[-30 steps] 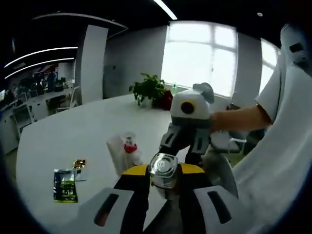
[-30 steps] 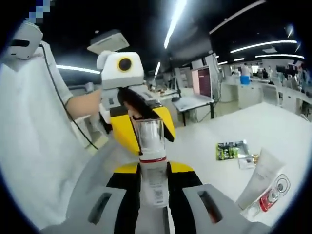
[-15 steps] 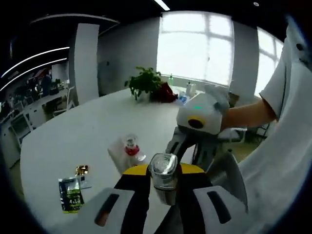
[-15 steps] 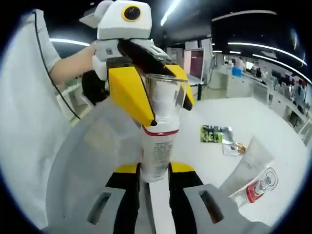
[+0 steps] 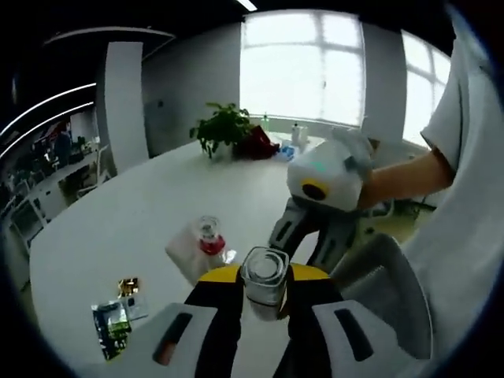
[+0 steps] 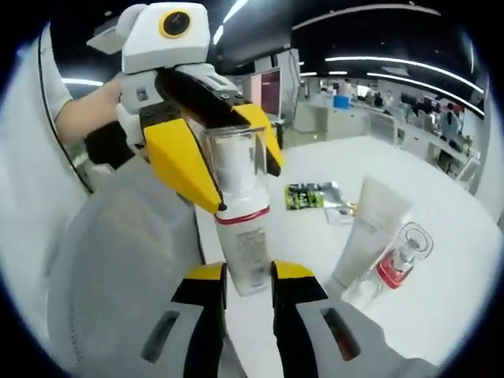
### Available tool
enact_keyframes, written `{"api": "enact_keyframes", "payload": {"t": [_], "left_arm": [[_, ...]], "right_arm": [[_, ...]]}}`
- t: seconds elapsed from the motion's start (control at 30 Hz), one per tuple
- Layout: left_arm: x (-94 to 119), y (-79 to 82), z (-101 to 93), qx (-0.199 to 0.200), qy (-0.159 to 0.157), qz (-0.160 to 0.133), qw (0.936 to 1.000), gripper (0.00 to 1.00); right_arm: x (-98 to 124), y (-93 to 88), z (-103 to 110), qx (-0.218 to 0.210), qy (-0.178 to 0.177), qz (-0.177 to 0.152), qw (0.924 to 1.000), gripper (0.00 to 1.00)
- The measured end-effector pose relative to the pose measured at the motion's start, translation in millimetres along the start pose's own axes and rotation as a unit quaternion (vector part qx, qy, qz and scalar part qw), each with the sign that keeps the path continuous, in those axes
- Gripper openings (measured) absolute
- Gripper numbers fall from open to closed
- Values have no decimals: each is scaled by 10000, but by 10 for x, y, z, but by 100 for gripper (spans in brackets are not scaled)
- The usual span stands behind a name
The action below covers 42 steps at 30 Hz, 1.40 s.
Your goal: Arrange the skincare products in the storage area until every visible bottle or jar stands upright without overlapping.
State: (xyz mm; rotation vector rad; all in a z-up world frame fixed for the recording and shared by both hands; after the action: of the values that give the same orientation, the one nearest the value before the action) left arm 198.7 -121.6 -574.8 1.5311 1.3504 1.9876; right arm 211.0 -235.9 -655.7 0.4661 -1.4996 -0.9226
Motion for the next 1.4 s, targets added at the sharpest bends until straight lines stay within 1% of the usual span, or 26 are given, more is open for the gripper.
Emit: {"api": "enact_keyframes", "payload": {"t": [0.17,0.27,0.33,0.4,0.47,0.57,0.7,0.8,0.87,0.97,1.07,1.27,1.4], "left_arm": [[-136,-56,43,-129,2,149,9998,25],[-211,-92,71,-256,62,255,9993,25],[-253,-113,88,-276,69,280,9992,25],[-315,-157,126,-323,59,316,9990,25],[-374,-194,160,-378,67,336,9987,24],[-488,-271,245,-409,89,362,9985,24],[-609,-324,306,-370,61,305,9988,24],[-680,-367,341,-371,47,261,9990,24],[-745,-409,374,-368,58,254,9990,24],[-818,-464,420,-353,88,246,9990,24],[-891,-519,467,-391,92,174,9990,24],[-999,-529,479,-408,70,28,9991,24],[-1037,-533,476,-413,92,-14,9991,23]], "right_arm": [[-88,-93,-27,-228,-99,47,9997,21],[-145,-173,-72,-351,-279,127,9989,20],[-186,-225,-107,-514,-306,128,9981,20],[-210,-251,-96,-639,-300,110,9974,19],[-253,-301,-136,-675,-328,161,9970,17],[-282,-363,-152,-840,-427,260,9952,17],[-295,-421,-153,-1011,-451,268,9935,18],[-301,-480,-151,-1014,-511,436,9926,19],[-295,-502,-130,-1024,-537,488,9921,20],[-285,-525,-104,-1121,-602,466,9908,20],[-268,-531,-62,-1122,-679,431,9904,20],[-292,-538,-45,-1169,-712,466,9895,21],[-302,-553,-48,-1248,-707,468,9886,21]]}}
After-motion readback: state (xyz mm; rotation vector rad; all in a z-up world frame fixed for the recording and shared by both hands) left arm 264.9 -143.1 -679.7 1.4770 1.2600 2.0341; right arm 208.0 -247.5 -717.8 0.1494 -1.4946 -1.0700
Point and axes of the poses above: the point that each gripper's makers call its tool centre point, and the gripper's own axes: x roughly backward along the fingers, z roughly to its left, y roughly out of its top, the point moved 8 cm from there along x, roughly backward along the fingers, and after that the axes turned 8 degrees about z, right-handed, at the moved point
